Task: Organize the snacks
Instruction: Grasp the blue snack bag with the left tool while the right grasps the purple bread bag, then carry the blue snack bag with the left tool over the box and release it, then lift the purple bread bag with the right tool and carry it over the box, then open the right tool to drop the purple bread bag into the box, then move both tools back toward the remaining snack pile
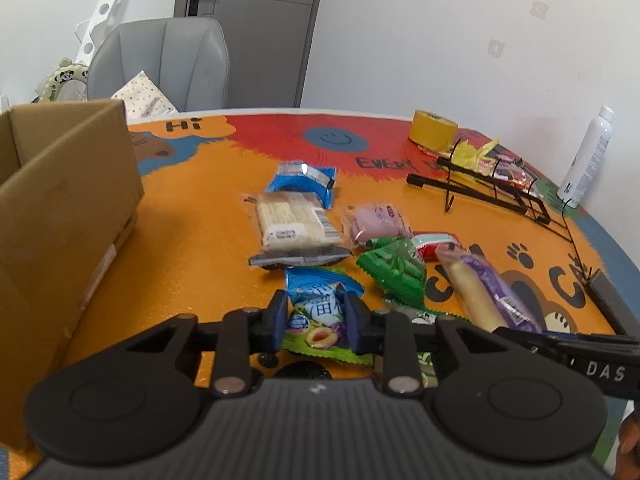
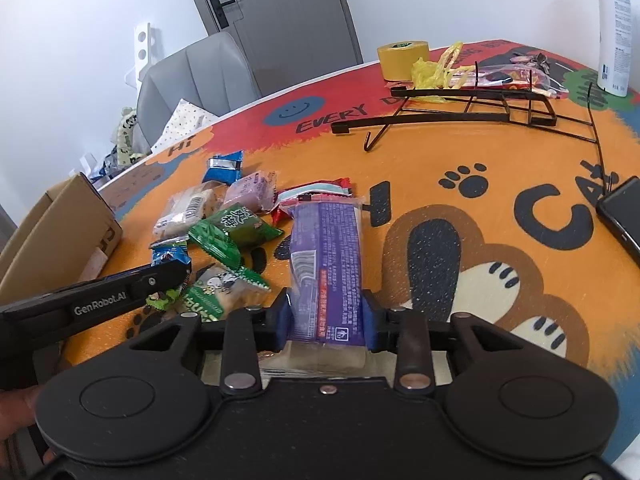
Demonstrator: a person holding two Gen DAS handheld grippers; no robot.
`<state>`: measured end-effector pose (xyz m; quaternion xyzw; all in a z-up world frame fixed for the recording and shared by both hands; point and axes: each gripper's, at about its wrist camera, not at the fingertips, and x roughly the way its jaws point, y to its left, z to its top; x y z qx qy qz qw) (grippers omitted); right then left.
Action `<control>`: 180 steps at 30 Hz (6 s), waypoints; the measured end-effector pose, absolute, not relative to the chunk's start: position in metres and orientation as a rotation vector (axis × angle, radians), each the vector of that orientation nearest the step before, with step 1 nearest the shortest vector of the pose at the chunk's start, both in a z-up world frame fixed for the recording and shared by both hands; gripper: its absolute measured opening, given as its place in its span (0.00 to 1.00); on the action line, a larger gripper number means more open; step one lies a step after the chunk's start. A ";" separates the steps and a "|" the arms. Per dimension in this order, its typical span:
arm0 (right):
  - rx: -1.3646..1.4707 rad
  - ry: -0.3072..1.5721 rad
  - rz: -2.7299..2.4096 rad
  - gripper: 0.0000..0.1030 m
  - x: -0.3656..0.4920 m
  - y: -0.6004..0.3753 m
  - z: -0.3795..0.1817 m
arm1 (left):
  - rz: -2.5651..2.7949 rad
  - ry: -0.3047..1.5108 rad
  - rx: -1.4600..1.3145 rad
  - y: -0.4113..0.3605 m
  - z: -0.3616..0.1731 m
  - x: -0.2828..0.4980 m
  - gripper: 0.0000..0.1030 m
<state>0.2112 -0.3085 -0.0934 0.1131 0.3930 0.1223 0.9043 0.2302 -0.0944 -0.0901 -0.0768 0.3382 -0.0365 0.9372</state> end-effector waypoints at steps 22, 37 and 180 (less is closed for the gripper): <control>0.291 0.698 0.344 0.29 0.185 -0.290 -0.052 | -0.061 0.548 -0.166 -0.070 -0.027 0.172 0.27; 0.268 0.637 0.454 0.00 0.184 -0.248 -0.015 | 0.033 0.443 -0.188 -0.019 0.013 0.140 0.27; 0.191 0.653 0.563 1.00 0.181 -0.184 0.017 | 0.164 0.425 -0.328 0.078 0.013 0.067 0.97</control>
